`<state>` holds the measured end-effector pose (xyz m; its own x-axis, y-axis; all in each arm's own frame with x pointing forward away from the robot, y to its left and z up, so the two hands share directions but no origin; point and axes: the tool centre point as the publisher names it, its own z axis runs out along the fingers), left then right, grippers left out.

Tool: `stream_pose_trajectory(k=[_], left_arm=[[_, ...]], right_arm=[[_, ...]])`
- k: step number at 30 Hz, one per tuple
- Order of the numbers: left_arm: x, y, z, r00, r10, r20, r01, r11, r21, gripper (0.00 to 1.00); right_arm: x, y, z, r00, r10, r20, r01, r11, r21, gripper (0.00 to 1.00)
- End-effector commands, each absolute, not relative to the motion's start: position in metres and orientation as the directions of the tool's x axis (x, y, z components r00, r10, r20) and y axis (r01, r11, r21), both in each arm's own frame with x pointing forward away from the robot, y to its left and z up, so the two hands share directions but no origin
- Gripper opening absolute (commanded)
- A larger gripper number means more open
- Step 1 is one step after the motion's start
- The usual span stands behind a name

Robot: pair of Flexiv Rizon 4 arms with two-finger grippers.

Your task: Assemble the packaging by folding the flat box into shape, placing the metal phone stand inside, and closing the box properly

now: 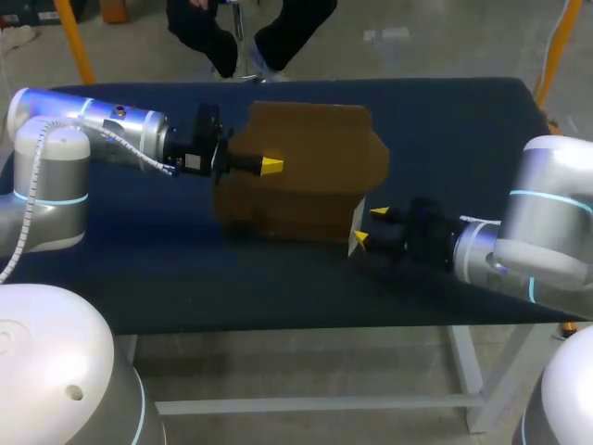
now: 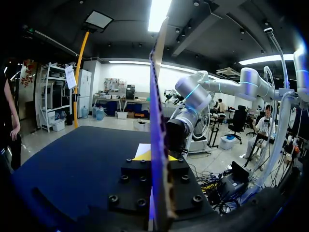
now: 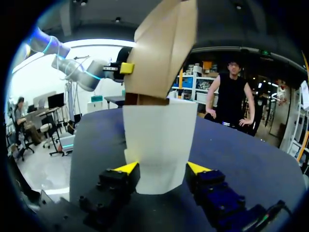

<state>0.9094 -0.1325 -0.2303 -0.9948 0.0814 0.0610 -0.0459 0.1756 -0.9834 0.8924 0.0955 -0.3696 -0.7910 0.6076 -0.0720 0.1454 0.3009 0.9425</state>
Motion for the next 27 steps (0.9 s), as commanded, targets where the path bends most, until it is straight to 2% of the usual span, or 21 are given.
stream_pose_trajectory(k=[1,8,27], left_arm=[[0.909,-0.133,-0.233,-0.995,0.083,0.061,-0.046,0.175,-0.984,0.0],[0.909,-0.133,-0.233,-0.995,0.083,0.061,-0.046,0.175,-0.984,0.0],[0.909,-0.133,-0.233,-0.995,0.083,0.061,-0.046,0.175,-0.984,0.0]], right_arm=[[0.894,0.101,-0.372,-0.715,0.691,-0.105,0.148,0.296,0.944,0.69],[0.9,0.11,-0.374,-0.69,0.717,-0.1,0.159,0.285,0.945,0.78],[0.903,0.115,-0.377,-0.564,0.822,-0.084,0.212,0.242,0.947,0.71]])
